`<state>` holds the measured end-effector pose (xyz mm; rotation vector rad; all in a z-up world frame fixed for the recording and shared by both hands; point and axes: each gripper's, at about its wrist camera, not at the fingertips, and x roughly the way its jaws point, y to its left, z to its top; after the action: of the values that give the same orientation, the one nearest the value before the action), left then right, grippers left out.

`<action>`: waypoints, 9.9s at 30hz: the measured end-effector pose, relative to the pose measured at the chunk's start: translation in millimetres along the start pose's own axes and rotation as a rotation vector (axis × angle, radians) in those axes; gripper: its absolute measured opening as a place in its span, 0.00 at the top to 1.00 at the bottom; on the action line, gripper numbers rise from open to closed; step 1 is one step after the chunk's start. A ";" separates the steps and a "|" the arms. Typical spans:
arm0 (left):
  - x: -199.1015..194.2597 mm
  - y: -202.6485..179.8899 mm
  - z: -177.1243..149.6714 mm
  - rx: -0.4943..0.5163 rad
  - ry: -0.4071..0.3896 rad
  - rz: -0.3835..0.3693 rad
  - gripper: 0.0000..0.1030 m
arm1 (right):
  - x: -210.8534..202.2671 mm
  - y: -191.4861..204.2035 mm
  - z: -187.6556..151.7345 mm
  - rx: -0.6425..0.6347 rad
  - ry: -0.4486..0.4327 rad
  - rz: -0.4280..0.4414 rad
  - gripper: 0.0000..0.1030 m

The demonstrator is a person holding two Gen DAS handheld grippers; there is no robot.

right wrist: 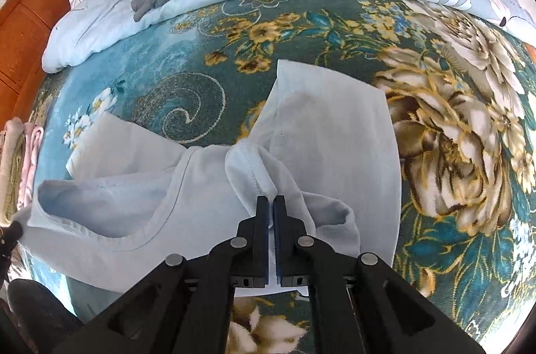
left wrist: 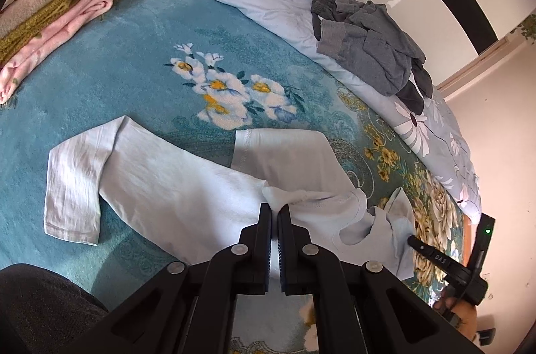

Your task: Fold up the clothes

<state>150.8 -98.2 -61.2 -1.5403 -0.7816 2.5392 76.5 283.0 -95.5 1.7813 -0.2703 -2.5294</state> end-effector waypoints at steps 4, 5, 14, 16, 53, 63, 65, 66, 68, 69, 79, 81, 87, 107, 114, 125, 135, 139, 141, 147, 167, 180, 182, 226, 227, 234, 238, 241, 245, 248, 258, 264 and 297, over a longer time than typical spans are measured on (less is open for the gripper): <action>-41.2 -9.0 26.4 -0.008 -0.128 -0.041 0.96 | -63.7 3.4 38.9 0.024 -0.185 0.052 0.98; -55.9 -15.0 34.5 0.007 -0.167 -0.053 0.96 | -85.2 5.3 48.3 0.036 -0.247 0.076 0.98; -209.7 -51.2 53.9 0.128 -0.538 -0.171 0.96 | -254.4 27.1 67.7 0.022 -0.674 0.248 0.98; -223.3 -51.4 47.4 0.148 -0.551 -0.168 0.96 | -278.8 31.3 57.0 -0.001 -0.724 0.280 0.98; 118.4 35.6 -41.9 -0.543 0.273 -0.130 0.96 | -224.4 -31.5 17.6 0.065 -0.540 0.357 0.98; -40.4 7.5 35.0 -0.273 -0.164 -0.307 0.96 | -263.0 -11.2 32.2 0.024 -0.642 0.378 0.98; -91.7 -2.6 50.9 -0.207 -0.288 -0.353 0.96 | -284.0 -6.9 34.8 0.011 -0.700 0.399 0.98; -117.6 -8.0 57.3 -0.173 -0.350 -0.374 0.96 | -295.6 -5.3 35.2 0.008 -0.729 0.411 0.98; -165.5 -16.0 58.9 -0.110 -0.447 -0.403 0.96 | -317.0 -2.5 33.6 0.003 -0.779 0.436 0.98; -186.2 -17.3 54.0 -0.085 -0.482 -0.414 0.96 | -327.9 -2.0 30.4 0.000 -0.805 0.448 0.98; -310.9 -27.5 7.4 0.106 -0.682 -0.422 0.96 | -407.5 -19.0 -24.6 -0.052 -0.956 0.453 0.98; -312.3 -32.9 12.1 0.129 -0.690 -0.408 0.96 | -424.7 -20.9 -24.6 -0.068 -0.997 0.442 0.98; -239.4 -34.7 35.1 0.097 -0.536 -0.309 0.96 | -405.6 -18.4 18.4 -0.076 -0.940 0.382 0.98; 53.5 49.8 -5.6 -0.063 0.059 0.074 0.96 | -58.4 -55.6 20.0 0.061 -0.186 0.130 0.98; 67.6 61.5 -21.5 -0.109 0.131 0.114 0.95 | -9.3 -104.0 -56.0 0.187 0.054 0.068 0.98; 69.1 99.3 -23.0 -0.342 0.176 0.048 0.86 | -49.4 -70.7 -9.9 0.030 -0.019 0.073 0.85; 60.8 116.8 -22.8 -0.450 0.137 -0.046 0.77 | 27.1 -18.0 32.5 -0.005 0.100 0.108 0.70; 63.7 117.7 -20.3 -0.463 0.132 -0.073 0.75 | 24.9 -9.3 31.5 -0.014 0.130 0.160 0.94; 65.3 116.7 -19.6 -0.465 0.132 -0.085 0.69 | 17.4 3.1 33.5 -0.070 0.124 0.151 0.97; 66.2 116.6 -16.9 -0.481 0.129 -0.134 0.54 | -26.1 35.3 87.7 -0.160 -0.044 0.143 1.00; 73.5 131.9 -15.3 -0.570 0.130 -0.215 0.46 | 102.5 123.1 79.4 -0.066 0.256 0.260 0.78; 83.1 139.4 -6.2 -0.607 0.122 -0.345 0.40 | 50.8 218.9 158.2 -0.282 0.020 0.145 0.97; 83.1 141.7 -4.3 -0.616 0.114 -0.360 0.38 | 32.9 243.2 178.3 -0.338 -0.068 0.124 0.97; -5.1 238.1 138.6 -0.394 -0.152 0.250 0.95 | -4.2 71.4 16.2 -0.171 0.075 0.117 0.80; -16.2 247.9 141.9 -0.405 -0.169 0.286 0.95 | -2.1 68.9 15.3 -0.162 0.079 0.122 0.80; -14.3 274.3 144.8 -0.394 -0.090 0.443 0.93 | -3.5 40.8 12.2 -0.102 0.084 0.126 0.80; -0.1 258.7 139.2 -0.395 -0.056 0.391 0.90 | -13.3 11.8 13.7 -0.057 0.064 0.102 0.80; 2.7 248.0 137.1 -0.425 -0.018 0.349 0.65 | -22.6 -16.2 18.9 -0.029 0.039 0.052 0.73; -13.1 223.3 119.5 -0.502 -0.073 0.217 0.42 | -28.4 -61.6 21.8 0.021 0.023 -0.036 0.66; -6.6 191.8 94.1 -0.535 -0.093 0.092 0.33 | -23.0 -105.3 12.5 0.138 0.044 -0.085 0.66; 74.2 74.7 6.2 -0.312 0.148 -0.159 0.33 | 4.4 -180.0 -42.2 0.595 0.104 0.045 0.66; 69.0 79.6 -2.9 -0.308 0.129 -0.089 0.33 | 13.2 -155.4 -40.5 0.565 0.074 0.019 0.69; 80.1 77.9 -28.9 -0.217 0.324 0.001 0.33 | -23.9 -116.3 -31.5 0.122 0.058 0.073 0.56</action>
<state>151.0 -129.6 -172.3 -1.9495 -1.0315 2.1782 122.3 396.7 -102.4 1.8456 -0.4872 -2.4566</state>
